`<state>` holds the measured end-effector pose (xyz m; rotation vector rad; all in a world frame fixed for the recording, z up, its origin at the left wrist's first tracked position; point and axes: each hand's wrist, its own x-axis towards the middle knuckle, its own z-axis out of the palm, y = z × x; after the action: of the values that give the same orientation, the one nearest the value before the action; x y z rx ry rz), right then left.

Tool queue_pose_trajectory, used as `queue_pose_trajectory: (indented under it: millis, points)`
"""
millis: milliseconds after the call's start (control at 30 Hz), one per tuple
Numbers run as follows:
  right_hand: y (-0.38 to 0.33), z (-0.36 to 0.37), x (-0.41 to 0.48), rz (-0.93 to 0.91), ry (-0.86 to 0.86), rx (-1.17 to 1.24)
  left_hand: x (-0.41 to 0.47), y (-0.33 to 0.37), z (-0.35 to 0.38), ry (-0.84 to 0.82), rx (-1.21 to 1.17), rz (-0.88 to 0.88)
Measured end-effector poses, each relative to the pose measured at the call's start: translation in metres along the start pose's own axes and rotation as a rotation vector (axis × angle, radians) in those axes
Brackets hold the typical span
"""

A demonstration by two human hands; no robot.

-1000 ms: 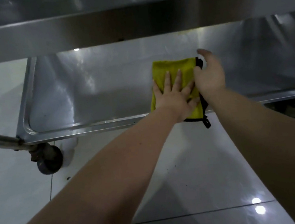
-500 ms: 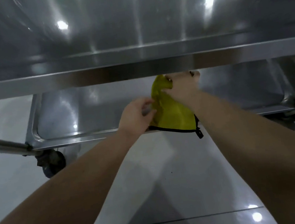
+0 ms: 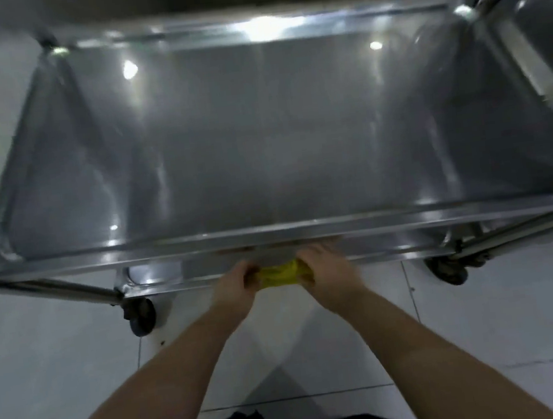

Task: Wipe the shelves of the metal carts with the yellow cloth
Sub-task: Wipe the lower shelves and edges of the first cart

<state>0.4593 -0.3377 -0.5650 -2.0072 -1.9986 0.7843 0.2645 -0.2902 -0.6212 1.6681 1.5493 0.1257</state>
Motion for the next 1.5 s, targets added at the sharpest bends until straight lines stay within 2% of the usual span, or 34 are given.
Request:
queue_pose_trajectory:
  millis: [133, 333, 533, 733, 900, 1033, 1300, 1500]
  points:
    - [-0.073, -0.076, -0.039, 0.063, -0.210, 0.069, -0.087, 0.045, -0.093, 0.111, 0.053, 0.099]
    - [-0.196, -0.195, -0.082, -0.045, -0.228, 0.183, -0.213, 0.109, -0.248, 0.150, 0.156, 0.222]
    - [-0.329, -0.305, -0.118, -0.152, -0.267, 0.307, -0.328, 0.177, -0.393, 0.352, 0.245, 0.252]
    - [-0.467, -0.421, -0.123, -0.355, -0.161, 0.386, -0.422, 0.229, -0.543, 0.585, 0.418, 0.318]
    - [-0.598, -0.522, -0.114, -0.554, 0.023, 0.415, -0.478, 0.264, -0.685, 0.825, 0.430, 0.366]
    - [-0.704, -0.573, -0.118, -0.629, 0.163, 0.474, -0.521, 0.276, -0.792, 1.018, 0.505, 0.417]
    - [-0.861, -0.612, -0.105, -0.633, 0.417, 0.530, -0.568, 0.273, -0.951, 1.105, 0.752, 0.477]
    - [-0.915, -0.636, -0.083, -0.597, 0.602, 0.631, -0.549, 0.287, -1.035, 1.138, 0.674, 0.565]
